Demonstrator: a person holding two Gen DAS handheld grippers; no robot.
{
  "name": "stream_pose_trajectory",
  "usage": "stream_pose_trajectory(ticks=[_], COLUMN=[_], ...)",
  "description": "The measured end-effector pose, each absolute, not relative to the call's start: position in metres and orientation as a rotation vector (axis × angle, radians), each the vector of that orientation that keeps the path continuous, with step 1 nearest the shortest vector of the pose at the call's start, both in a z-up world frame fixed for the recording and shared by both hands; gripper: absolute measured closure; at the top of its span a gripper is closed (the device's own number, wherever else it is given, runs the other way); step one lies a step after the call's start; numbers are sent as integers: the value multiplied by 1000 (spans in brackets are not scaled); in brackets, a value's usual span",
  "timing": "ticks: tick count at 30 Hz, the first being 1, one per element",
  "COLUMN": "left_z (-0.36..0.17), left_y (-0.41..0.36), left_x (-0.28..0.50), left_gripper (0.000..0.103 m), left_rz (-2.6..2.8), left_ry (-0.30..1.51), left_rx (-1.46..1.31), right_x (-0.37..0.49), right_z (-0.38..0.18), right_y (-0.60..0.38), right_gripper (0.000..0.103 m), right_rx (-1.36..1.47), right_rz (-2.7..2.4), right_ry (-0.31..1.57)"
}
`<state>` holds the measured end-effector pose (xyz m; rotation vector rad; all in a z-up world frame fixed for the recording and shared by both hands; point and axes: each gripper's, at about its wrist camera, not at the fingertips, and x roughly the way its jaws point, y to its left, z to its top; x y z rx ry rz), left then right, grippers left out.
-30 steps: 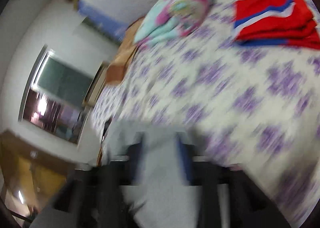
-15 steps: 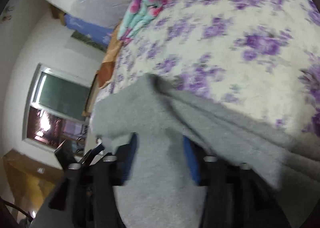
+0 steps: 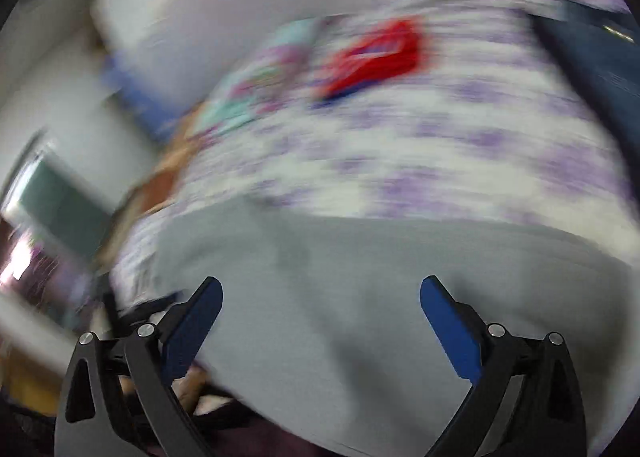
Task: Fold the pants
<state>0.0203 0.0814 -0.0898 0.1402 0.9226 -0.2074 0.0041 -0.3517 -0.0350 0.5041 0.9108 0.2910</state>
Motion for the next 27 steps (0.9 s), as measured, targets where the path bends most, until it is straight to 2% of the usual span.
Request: stream_pose_trajectory(ticks=[3, 7, 10, 12, 13, 14, 16, 19, 22, 25, 27], left_z=[-91, -92, -91, -91, -91, -91, -90, -93, -96, -92, -80], left_y=[80, 83, 83, 84, 84, 84, 88, 87, 82, 85, 91], left_x=[21, 23, 25, 25, 25, 25, 25, 24, 21, 19, 14], left_gripper=[5, 4, 4, 4, 5, 5, 5, 5, 4, 5, 5], left_rz=[-195, -185, -182, -185, -186, -184, -182, -174, -158, -162, -189], left_ry=[913, 908, 907, 905, 906, 907, 908, 899, 874, 874, 876], left_rx=[150, 144, 139, 139, 138, 134, 103, 106, 141, 127, 62], right_x=[-24, -11, 0, 5, 5, 0, 0, 19, 3, -22, -39], right_z=[-31, -64, -87, -82, -69, -55, -41, -76, -72, -50, -37], right_y=[-401, -397, -378, -382, -387, -396, -397, -404, -407, -420, -429], right_gripper=[4, 7, 9, 22, 48, 65, 65, 53, 48, 43, 34], right_rx=[506, 164, -18, 8, 47, 60, 50, 90, 108, 270, 358], right_rz=[180, -11, -17, -28, -18, -4, 13, 26, 40, 84, 107], right_ry=[876, 995, 960, 921, 879, 838, 799, 915, 848, 755, 705])
